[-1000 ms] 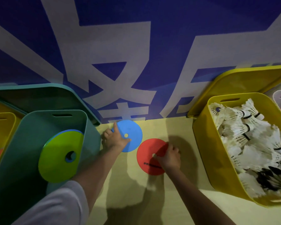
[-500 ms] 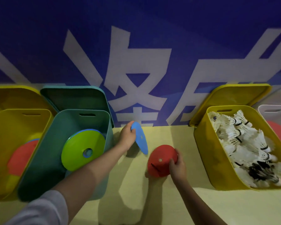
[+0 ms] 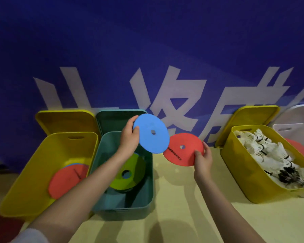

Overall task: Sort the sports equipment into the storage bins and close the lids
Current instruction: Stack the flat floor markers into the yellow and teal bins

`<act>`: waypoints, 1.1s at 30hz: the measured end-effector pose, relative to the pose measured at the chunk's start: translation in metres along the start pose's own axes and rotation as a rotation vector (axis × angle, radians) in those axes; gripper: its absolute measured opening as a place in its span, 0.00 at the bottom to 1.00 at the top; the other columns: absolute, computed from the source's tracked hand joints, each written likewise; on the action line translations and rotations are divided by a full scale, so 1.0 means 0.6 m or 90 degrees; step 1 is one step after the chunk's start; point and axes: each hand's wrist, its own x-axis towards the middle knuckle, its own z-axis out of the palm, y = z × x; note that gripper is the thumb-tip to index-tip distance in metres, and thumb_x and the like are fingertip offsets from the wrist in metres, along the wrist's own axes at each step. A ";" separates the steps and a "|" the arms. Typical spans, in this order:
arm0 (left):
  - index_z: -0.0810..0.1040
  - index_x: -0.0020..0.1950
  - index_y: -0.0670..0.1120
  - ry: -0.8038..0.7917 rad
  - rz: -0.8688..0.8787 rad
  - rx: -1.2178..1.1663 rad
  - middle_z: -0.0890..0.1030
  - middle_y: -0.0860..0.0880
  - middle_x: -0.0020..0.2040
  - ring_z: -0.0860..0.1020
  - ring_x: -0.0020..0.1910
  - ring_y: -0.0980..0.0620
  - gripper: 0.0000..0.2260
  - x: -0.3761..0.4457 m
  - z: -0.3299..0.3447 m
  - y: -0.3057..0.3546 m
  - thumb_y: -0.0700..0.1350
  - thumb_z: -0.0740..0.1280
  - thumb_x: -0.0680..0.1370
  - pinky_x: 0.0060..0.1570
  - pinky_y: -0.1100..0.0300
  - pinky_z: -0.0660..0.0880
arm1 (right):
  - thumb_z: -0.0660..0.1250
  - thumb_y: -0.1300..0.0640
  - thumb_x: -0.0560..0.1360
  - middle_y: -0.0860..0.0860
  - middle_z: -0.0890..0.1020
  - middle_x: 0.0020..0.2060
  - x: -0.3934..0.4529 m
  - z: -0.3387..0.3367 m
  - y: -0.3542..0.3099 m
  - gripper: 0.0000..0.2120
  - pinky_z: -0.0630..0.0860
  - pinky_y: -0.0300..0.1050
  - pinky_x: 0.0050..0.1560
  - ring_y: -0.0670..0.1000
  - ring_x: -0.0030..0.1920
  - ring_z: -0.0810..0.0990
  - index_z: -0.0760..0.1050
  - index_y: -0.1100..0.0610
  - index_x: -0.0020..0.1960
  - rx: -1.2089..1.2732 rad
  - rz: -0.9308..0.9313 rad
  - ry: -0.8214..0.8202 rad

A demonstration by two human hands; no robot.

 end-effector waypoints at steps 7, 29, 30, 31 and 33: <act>0.70 0.69 0.44 0.071 -0.005 -0.003 0.74 0.52 0.59 0.73 0.57 0.55 0.17 -0.035 -0.184 -0.052 0.36 0.59 0.80 0.51 0.66 0.69 | 0.59 0.63 0.78 0.51 0.72 0.61 -0.135 0.122 -0.020 0.19 0.76 0.50 0.53 0.53 0.57 0.74 0.68 0.51 0.67 -0.021 -0.035 -0.113; 0.70 0.68 0.46 0.008 -0.271 0.178 0.76 0.47 0.52 0.75 0.35 0.52 0.20 -0.009 -0.483 -0.317 0.34 0.58 0.77 0.35 0.58 0.74 | 0.59 0.66 0.78 0.55 0.73 0.65 -0.318 0.406 0.037 0.21 0.72 0.49 0.61 0.52 0.60 0.72 0.68 0.55 0.69 -0.094 -0.067 -0.211; 0.70 0.68 0.45 -0.007 -0.280 0.186 0.75 0.49 0.50 0.73 0.34 0.54 0.20 -0.009 -0.478 -0.325 0.33 0.57 0.77 0.32 0.62 0.72 | 0.59 0.66 0.78 0.55 0.73 0.65 -0.317 0.412 0.038 0.21 0.72 0.52 0.63 0.52 0.60 0.72 0.68 0.54 0.69 -0.104 -0.067 -0.212; 0.71 0.68 0.45 -0.017 -0.283 0.191 0.74 0.51 0.46 0.73 0.34 0.53 0.21 -0.008 -0.473 -0.335 0.32 0.57 0.77 0.30 0.63 0.70 | 0.59 0.66 0.78 0.55 0.73 0.65 -0.316 0.418 0.040 0.21 0.71 0.54 0.64 0.52 0.61 0.72 0.68 0.54 0.69 -0.113 -0.070 -0.214; 0.72 0.67 0.46 -0.031 -0.289 0.210 0.73 0.53 0.39 0.73 0.36 0.47 0.22 -0.006 -0.472 -0.355 0.31 0.57 0.75 0.33 0.57 0.69 | 0.60 0.66 0.78 0.53 0.73 0.65 -0.314 0.429 0.044 0.21 0.71 0.57 0.65 0.53 0.62 0.72 0.68 0.53 0.68 -0.131 -0.075 -0.224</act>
